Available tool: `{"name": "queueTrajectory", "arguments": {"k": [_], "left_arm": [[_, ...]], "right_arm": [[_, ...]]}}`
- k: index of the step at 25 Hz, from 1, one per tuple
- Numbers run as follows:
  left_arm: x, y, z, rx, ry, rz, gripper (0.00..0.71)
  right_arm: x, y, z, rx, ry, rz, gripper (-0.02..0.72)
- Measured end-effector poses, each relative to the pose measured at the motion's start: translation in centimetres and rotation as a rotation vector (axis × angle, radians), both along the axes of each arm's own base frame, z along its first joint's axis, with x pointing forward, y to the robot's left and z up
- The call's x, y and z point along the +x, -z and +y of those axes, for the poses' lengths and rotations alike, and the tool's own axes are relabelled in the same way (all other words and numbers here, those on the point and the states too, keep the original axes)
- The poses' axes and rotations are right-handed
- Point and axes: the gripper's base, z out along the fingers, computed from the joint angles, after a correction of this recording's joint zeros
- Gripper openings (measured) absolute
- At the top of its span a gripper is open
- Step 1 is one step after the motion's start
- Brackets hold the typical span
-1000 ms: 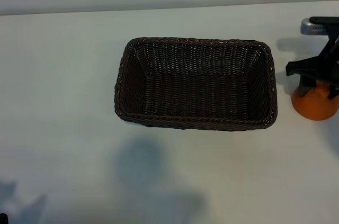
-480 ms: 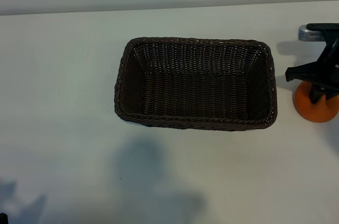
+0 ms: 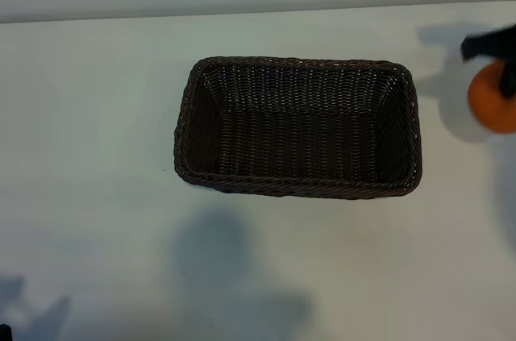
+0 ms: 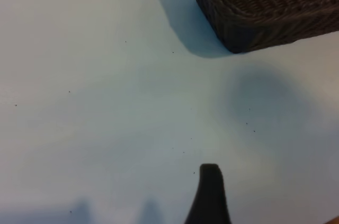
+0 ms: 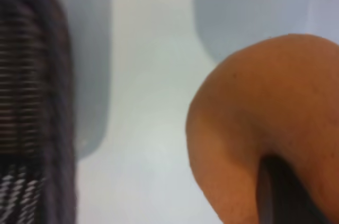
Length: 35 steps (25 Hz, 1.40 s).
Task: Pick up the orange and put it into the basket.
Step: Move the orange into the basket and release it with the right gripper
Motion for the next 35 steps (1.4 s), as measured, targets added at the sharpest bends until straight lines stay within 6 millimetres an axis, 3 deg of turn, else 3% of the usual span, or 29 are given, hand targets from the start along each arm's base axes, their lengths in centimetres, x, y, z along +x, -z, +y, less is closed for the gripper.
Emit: {"name": "queueTrajectory", "arguments": {"k": [2,5,12,15,24,28,35], "left_arm": [[0.0,0.0,0.0,0.001,0.001,0.000,0.593],[0.0,0.0,0.0,0.002,0.001,-0.001,0.593],[0.0,0.0,0.0,0.002,0.001,-0.001,0.592],[0.0,0.0,0.0,0.002,0.001,-0.001,0.592],[0.0,0.0,0.0,0.002,0.002,0.001,0.592],[0.0,0.0,0.0,0.002,0.002,0.001,0.592],[0.0,0.0,0.0,0.002,0.002,0.001,0.592]], "right_arm": [[-0.6,-2.3,0.0,-0.001,-0.001,-0.037,0.091],[-1.0,-4.1,0.1,-0.005,-0.001,-0.085,0.091],[-1.2,-4.3,0.4,-0.019,-0.020,-0.080,0.090],[-1.2,-4.3,2.4,-0.023,-0.084,-0.079,0.087],[-3.0,-4.4,13.4,0.012,-0.400,-0.121,0.087],[-2.9,-3.8,15.5,0.025,-0.454,-0.144,0.085],[-0.7,-0.3,16.7,0.013,-0.462,-0.125,0.084]]}}
